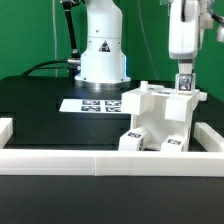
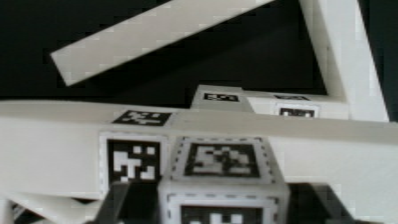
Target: Assemble chair
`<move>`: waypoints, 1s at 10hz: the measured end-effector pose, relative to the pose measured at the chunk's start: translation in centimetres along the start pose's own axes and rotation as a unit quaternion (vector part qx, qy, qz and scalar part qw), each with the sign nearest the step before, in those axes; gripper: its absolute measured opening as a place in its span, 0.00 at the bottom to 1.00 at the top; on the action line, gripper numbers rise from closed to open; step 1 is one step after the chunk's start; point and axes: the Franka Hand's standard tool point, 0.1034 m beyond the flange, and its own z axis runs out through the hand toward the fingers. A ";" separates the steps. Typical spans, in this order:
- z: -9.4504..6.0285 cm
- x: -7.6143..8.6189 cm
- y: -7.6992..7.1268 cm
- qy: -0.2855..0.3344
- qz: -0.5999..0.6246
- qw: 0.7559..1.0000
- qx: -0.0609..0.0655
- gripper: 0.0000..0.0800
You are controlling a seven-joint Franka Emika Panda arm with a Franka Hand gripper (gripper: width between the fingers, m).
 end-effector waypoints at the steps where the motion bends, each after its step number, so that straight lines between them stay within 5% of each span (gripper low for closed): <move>1: 0.0 -0.1 0.1 -0.003 0.009 1.000 -0.001 0.36; 9: 0.2 -1.6 0.9 -0.028 0.048 0.998 -0.010 0.36; 10: 0.2 -1.6 1.0 -0.028 0.027 0.999 -0.009 0.50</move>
Offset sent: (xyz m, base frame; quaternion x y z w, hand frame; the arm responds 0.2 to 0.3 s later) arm 0.0000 0.0000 0.0000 0.0000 0.0000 0.1938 0.9810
